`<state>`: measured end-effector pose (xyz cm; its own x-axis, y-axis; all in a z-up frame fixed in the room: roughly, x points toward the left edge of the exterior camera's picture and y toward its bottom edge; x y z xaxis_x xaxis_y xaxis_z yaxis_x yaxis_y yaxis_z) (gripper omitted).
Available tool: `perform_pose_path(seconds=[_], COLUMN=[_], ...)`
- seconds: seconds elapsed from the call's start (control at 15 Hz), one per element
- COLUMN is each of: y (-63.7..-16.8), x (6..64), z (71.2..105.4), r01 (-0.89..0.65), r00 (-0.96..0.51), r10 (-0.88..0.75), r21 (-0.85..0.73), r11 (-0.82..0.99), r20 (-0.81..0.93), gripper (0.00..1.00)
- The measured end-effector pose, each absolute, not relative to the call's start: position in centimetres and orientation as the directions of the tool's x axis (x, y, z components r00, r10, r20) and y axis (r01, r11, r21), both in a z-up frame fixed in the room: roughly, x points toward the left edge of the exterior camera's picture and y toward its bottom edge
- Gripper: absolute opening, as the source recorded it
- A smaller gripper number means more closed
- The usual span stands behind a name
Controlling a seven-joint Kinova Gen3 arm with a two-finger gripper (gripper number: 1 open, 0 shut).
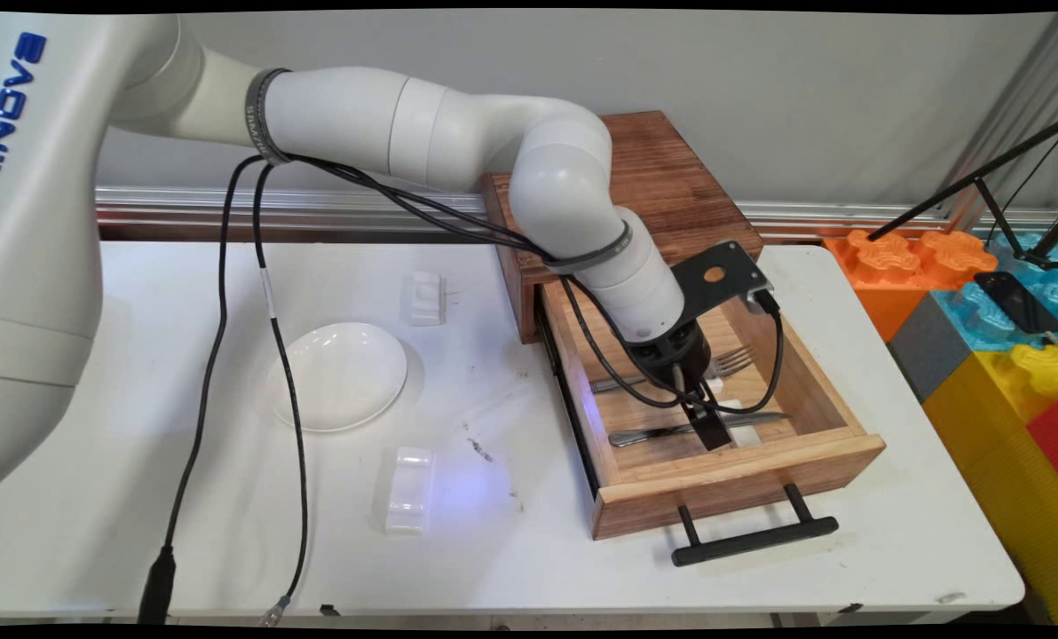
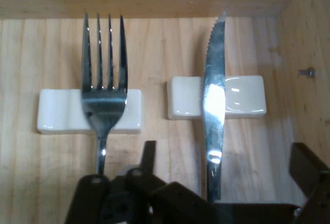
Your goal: Place the picked object into the drawer
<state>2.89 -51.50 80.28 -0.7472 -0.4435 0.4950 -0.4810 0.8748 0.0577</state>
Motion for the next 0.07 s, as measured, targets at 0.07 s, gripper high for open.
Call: perform_pose_path(seconds=[0.07], y=[-51.64], x=[2.95], z=[80.44], r01=[-0.482], r00=[-0.745], r10=[-0.444], r21=[0.058], r11=[0.874], r20=[0.498], gripper=[1.0])
